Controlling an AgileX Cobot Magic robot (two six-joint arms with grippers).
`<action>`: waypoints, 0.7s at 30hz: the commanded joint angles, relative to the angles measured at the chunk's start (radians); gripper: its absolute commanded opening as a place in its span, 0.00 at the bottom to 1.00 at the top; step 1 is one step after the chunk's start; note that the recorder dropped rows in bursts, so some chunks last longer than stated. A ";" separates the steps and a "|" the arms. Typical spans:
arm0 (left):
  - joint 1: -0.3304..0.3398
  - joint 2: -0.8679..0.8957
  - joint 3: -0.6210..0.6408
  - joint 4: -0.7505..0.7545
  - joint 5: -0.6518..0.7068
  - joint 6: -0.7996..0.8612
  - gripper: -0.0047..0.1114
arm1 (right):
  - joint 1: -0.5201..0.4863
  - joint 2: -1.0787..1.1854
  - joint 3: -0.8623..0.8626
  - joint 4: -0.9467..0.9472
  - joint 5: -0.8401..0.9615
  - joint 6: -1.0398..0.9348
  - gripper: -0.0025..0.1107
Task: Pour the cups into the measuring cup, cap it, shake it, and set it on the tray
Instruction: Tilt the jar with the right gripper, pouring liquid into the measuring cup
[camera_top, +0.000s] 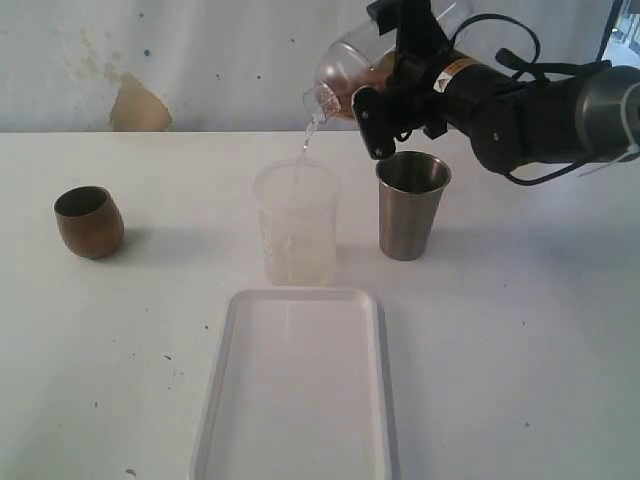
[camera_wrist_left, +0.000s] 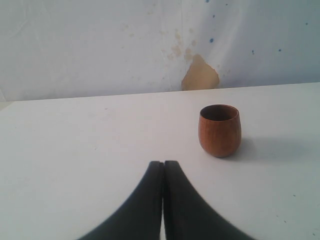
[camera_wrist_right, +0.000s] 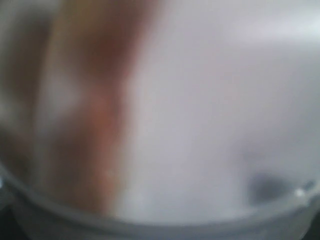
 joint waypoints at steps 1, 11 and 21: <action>-0.001 -0.005 0.006 -0.007 -0.011 -0.001 0.05 | 0.005 -0.015 -0.002 0.000 -0.060 -0.028 0.02; -0.001 -0.005 0.006 -0.007 -0.011 -0.001 0.05 | 0.005 -0.015 0.018 -0.003 -0.087 -0.027 0.02; -0.001 -0.005 0.006 -0.007 -0.011 -0.001 0.05 | 0.007 -0.046 0.038 -0.003 -0.089 -0.025 0.02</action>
